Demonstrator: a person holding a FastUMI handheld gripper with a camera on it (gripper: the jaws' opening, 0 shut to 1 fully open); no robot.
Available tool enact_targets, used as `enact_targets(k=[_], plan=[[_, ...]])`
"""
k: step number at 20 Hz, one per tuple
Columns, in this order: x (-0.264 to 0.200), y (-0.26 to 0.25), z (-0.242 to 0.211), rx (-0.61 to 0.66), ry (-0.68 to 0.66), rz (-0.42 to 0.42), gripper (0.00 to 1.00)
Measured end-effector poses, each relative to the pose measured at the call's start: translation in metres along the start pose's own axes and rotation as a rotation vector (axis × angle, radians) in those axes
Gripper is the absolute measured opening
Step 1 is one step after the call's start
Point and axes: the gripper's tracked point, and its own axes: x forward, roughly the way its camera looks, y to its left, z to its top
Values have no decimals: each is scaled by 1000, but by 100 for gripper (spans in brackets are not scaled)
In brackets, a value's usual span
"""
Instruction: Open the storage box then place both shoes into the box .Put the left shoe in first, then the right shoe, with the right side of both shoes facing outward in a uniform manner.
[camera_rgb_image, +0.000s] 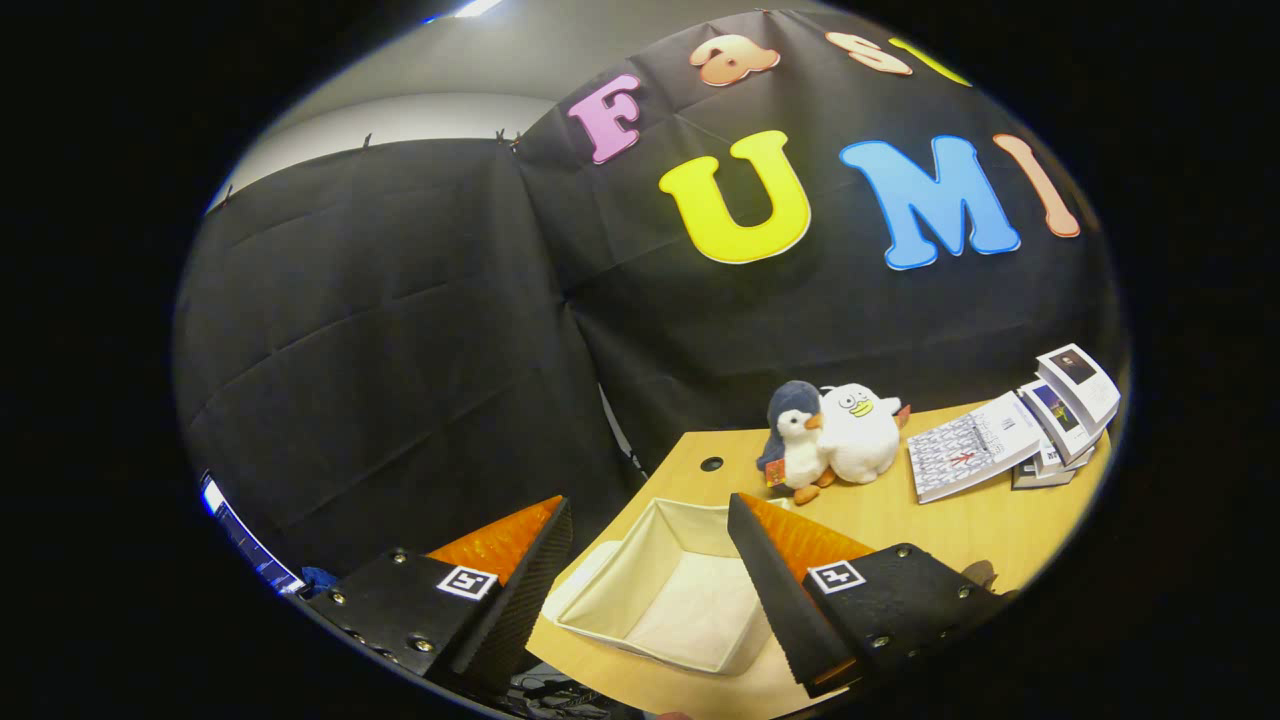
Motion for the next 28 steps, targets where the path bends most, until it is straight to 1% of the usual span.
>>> enact_targets(k=[7,9,13,15,17,22,28], plan=[[-25,-93,-31,-102,35,-180,97],[-39,-106,-40,-109,63,-215,98],[-42,-140,-69,-97,99,-275,98],[-43,-155,-86,-89,132,-291,98],[-42,-166,-108,-77,185,-289,98],[-43,-198,-154,-60,292,-330,98],[-49,-220,-194,-84,416,-357,98]])
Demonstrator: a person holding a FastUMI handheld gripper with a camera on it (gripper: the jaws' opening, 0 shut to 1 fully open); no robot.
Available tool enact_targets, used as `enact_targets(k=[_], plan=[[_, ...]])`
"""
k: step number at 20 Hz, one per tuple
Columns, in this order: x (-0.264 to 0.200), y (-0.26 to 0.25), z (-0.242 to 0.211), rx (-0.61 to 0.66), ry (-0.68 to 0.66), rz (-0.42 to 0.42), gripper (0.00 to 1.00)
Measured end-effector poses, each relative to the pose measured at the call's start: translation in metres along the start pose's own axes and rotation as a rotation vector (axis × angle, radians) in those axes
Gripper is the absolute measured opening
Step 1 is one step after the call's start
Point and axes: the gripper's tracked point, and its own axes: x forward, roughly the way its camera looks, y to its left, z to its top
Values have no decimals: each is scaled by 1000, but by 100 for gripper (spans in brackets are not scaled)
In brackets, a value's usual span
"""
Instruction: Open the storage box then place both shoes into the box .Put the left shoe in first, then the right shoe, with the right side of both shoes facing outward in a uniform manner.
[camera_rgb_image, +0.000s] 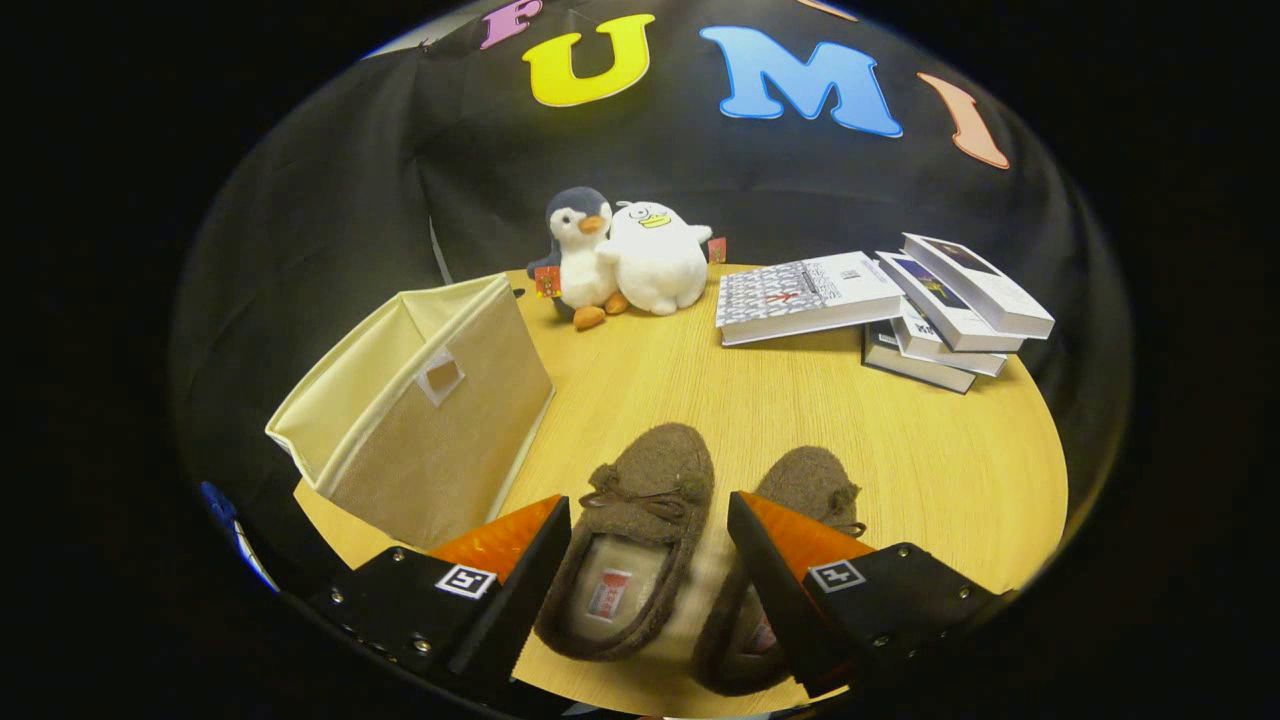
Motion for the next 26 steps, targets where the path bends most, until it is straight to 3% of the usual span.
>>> enact_targets(k=[6,10,13,15,16,17,18,19,24,26], plan=[[20,-6,-22,-65,72,-24,97],[37,-2,-44,-105,158,-28,89],[41,-4,-51,-71,198,-47,61],[43,-11,-51,-38,218,-71,61],[41,-25,-49,-19,211,-124,38],[43,-20,-52,33,227,-112,15],[45,-20,-52,72,229,-103,15],[46,-18,-52,119,230,-95,1],[35,-12,-37,313,233,-46,1],[26,-8,-22,336,220,-28,1]])
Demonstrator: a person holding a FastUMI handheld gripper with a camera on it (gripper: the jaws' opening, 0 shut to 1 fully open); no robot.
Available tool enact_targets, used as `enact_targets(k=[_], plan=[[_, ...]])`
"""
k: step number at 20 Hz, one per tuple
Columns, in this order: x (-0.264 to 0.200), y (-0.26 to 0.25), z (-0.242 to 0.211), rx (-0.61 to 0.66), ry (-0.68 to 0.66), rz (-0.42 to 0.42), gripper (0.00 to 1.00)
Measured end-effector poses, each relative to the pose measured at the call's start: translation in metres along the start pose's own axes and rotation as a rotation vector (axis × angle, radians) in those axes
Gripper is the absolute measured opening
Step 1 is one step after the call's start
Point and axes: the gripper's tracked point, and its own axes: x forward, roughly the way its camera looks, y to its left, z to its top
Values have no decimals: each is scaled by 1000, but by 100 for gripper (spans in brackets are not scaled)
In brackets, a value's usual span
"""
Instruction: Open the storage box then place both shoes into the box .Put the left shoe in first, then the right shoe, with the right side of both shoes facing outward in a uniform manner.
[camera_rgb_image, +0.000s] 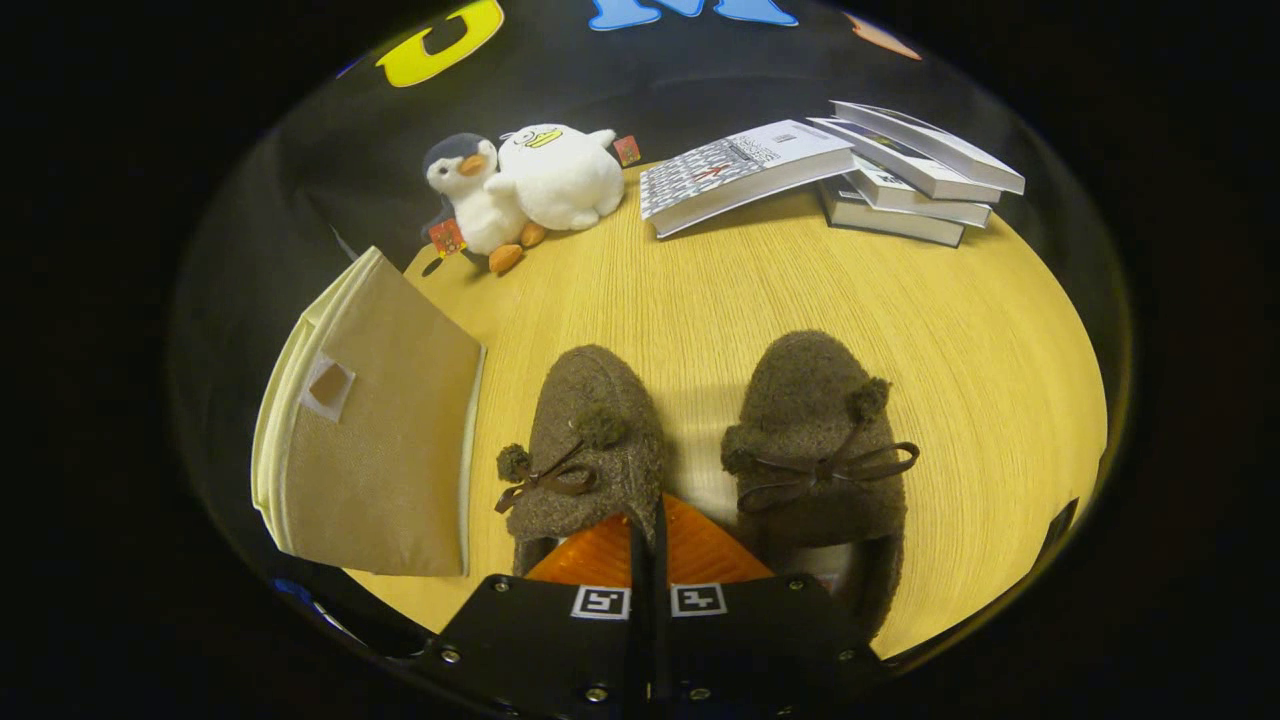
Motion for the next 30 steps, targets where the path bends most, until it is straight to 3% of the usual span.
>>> enact_targets(k=[16,30], plan=[[-81,133,89,58,-139,206,1],[-43,250,76,56,-114,277,1]])
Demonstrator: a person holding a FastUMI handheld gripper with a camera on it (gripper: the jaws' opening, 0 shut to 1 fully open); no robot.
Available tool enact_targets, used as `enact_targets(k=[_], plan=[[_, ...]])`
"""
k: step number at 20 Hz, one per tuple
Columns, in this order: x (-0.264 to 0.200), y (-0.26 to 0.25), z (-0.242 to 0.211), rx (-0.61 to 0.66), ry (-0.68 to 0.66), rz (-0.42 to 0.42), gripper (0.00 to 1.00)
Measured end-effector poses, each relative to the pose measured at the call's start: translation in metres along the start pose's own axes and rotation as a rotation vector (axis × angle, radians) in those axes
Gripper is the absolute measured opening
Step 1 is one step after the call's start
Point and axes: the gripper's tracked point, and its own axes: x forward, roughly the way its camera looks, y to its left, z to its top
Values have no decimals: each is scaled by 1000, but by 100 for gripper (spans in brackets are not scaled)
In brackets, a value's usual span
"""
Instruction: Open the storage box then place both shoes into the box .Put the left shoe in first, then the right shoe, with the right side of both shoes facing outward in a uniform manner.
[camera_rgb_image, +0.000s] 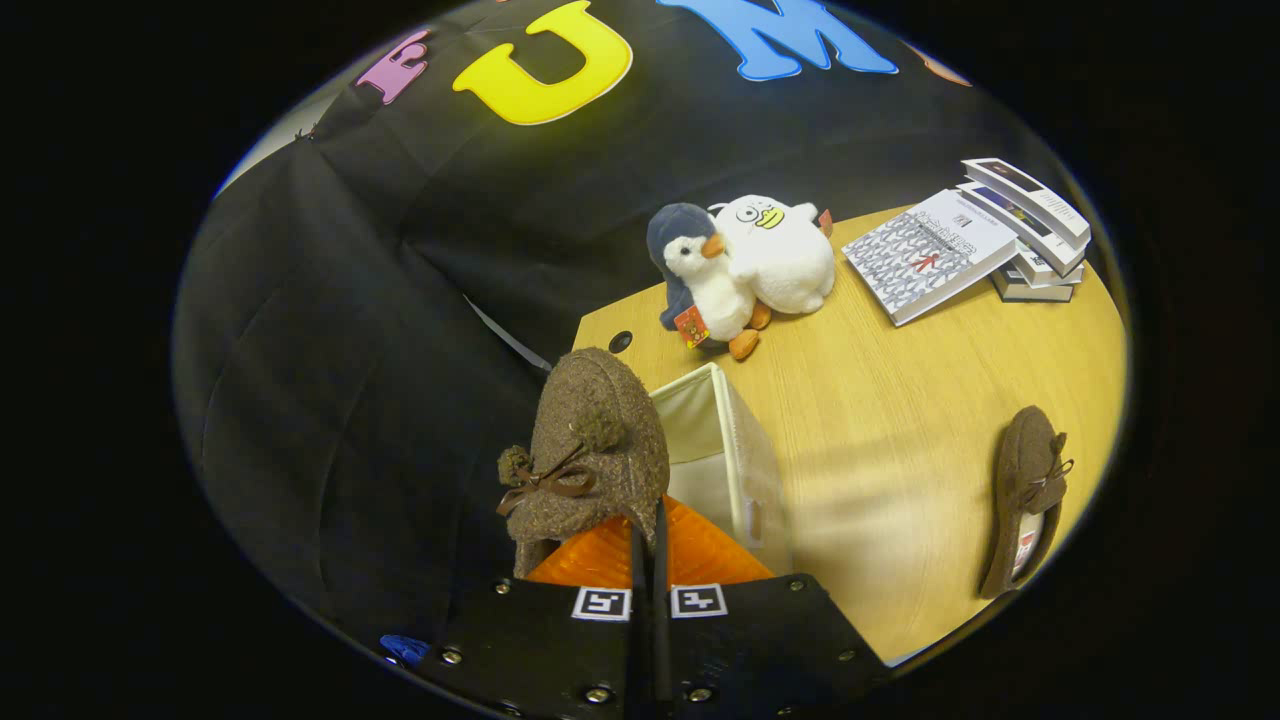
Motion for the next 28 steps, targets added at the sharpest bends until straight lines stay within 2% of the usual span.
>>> enact_targets(k=[8,16,18,19,20,21,24,26,28], plan=[[47,20,-38,-2,48,-20,1],[83,14,-69,14,97,-62,0],[87,15,-72,-1,102,-60,1],[88,18,-72,-9,99,-48,6],[89,21,-74,-20,99,-33,6],[91,25,-74,-25,100,-6,14],[83,35,-76,-55,109,54,59],[71,43,-67,-83,74,92,98],[55,41,-53,-143,33,94,98]])
